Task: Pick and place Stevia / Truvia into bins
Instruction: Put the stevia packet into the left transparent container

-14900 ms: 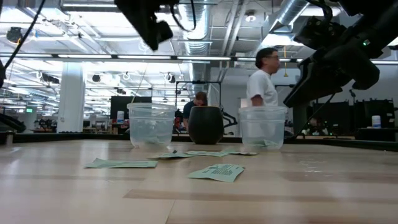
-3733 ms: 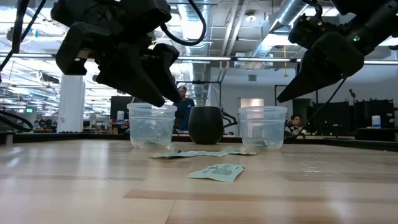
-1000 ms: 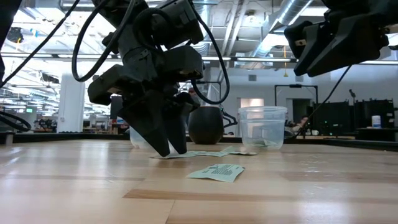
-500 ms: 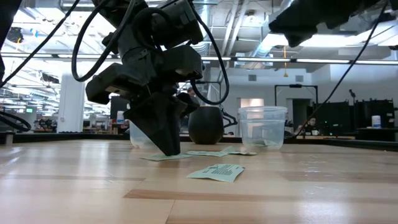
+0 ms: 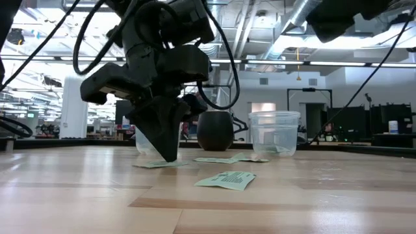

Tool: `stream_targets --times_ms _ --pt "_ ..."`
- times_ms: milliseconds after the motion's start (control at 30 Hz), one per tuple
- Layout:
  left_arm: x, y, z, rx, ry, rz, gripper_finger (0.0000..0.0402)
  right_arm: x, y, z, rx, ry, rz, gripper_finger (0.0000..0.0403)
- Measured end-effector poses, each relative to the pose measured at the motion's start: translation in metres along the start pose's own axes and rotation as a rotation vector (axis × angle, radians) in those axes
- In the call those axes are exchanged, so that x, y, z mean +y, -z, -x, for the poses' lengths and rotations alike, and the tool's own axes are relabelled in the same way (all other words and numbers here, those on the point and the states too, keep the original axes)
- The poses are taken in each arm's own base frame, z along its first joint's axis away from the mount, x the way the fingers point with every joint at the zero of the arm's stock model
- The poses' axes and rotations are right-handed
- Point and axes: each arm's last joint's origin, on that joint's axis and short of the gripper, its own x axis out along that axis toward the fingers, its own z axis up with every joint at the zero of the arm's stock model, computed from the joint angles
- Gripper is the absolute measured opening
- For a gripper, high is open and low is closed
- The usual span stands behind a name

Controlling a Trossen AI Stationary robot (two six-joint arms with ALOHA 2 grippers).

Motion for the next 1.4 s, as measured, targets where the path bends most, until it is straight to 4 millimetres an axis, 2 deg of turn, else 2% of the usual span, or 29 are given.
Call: stream_targets --times_ms 267,533,667,933,1067,1200,1400 --pt "-0.002 -0.019 0.017 0.076 -0.057 -0.027 0.0000 -0.004 0.005 0.009 0.053 0.065 0.011 0.0075" --pt "-0.008 -0.022 0.020 0.083 0.011 -0.007 0.0010 -0.004 0.015 0.006 0.087 0.066 -0.011 0.0075" --pt "-0.018 -0.024 0.019 0.084 0.018 -0.029 0.0050 -0.004 0.017 0.006 0.092 0.067 -0.020 0.0075" --pt "-0.027 -0.026 0.018 0.096 -0.030 -0.016 0.0175 -0.004 0.017 0.006 0.092 0.063 -0.018 0.0075" --pt "-0.029 -0.027 0.018 0.100 -0.052 -0.009 0.0221 -0.004 0.017 0.006 0.092 0.063 -0.017 0.0075" --pt "-0.028 -0.027 0.018 0.106 -0.073 0.001 0.0242 -0.004 0.017 0.006 0.092 0.063 -0.017 0.0075" --pt "-0.028 -0.025 0.018 0.120 -0.078 0.009 0.0245 -0.004 0.017 0.006 0.092 0.063 -0.017 0.0075"
